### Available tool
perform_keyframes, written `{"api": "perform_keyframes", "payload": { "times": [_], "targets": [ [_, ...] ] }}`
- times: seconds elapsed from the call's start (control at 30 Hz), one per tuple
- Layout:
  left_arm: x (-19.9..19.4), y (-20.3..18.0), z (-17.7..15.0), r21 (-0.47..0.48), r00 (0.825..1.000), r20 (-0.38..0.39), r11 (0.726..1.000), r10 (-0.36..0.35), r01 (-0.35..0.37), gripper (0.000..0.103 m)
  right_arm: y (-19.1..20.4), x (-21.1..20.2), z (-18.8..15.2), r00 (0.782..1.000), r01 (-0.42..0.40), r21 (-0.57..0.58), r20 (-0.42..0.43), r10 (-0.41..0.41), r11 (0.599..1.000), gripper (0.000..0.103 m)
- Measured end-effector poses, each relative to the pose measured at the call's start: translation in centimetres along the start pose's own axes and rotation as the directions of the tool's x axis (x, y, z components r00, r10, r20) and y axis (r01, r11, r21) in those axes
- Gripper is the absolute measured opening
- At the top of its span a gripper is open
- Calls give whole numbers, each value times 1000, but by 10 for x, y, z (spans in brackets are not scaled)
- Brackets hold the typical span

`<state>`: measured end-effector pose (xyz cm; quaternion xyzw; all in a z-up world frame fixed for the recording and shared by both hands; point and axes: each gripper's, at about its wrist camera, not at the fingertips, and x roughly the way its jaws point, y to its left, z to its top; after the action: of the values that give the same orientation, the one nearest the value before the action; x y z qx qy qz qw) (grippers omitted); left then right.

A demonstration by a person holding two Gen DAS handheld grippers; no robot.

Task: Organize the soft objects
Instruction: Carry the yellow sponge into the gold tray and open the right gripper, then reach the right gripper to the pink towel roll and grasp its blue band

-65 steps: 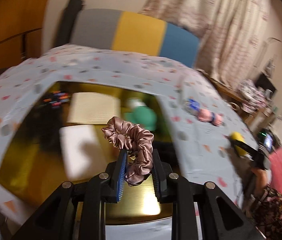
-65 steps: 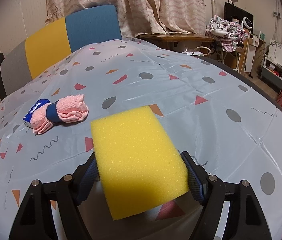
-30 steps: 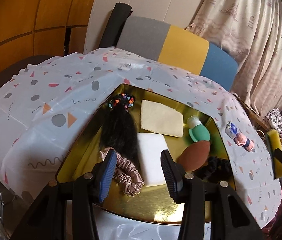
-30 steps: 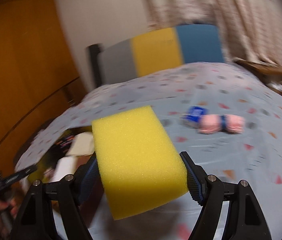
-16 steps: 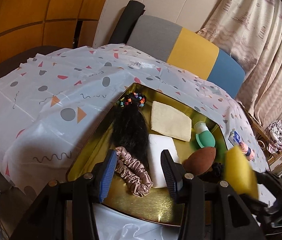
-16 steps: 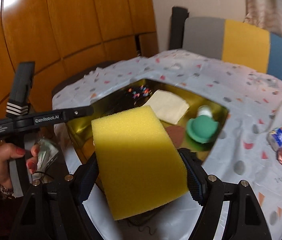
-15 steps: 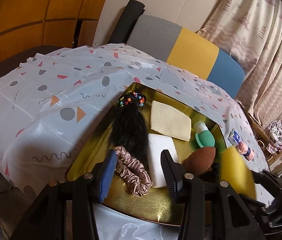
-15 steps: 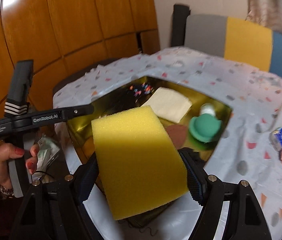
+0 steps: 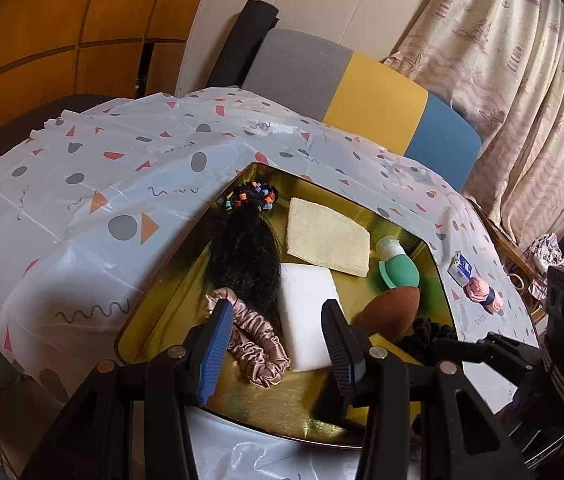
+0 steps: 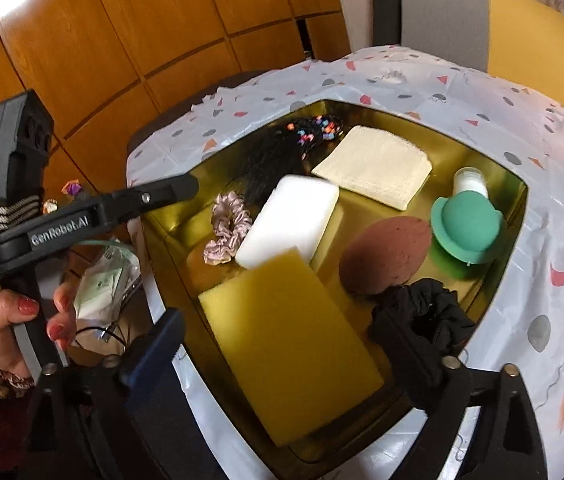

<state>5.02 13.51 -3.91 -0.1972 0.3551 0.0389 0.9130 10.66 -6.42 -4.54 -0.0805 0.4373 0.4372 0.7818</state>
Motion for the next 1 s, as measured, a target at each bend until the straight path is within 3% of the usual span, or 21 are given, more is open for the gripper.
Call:
{"api": "perform_keyframes", "payload": {
  "times": [0.2, 0.33, 0.57, 0.77, 0.9, 1.0],
  "targets": [
    [1, -5, -3, 13, 1000, -12, 1000, -26, 26, 46, -7, -18, -1, 997, 13, 70, 73, -18, 997, 98],
    [0, -14, -6, 37, 996, -15, 996, -86, 86, 46, -15, -29, -7, 990, 69, 130, 111, -83, 989, 98],
    [-1, -31, -12, 90, 993, -29, 989, -117, 119, 46, -29, -44, -15, 975, 106, 230, 166, -146, 968, 98],
    [-6, -51, -20, 148, 983, -50, 972, -177, 183, 46, -55, -67, -39, 905, 286, 334, 216, -368, 898, 98],
    [-8, -80, -35, 234, 970, -92, 941, -227, 243, 46, -90, -75, -65, 856, 397, 434, 144, -497, 809, 98],
    [-9, -99, -45, 278, 959, -122, 919, -257, 281, 46, -119, -85, -87, 835, 429, 513, 86, -543, 743, 98]
  ]
}}
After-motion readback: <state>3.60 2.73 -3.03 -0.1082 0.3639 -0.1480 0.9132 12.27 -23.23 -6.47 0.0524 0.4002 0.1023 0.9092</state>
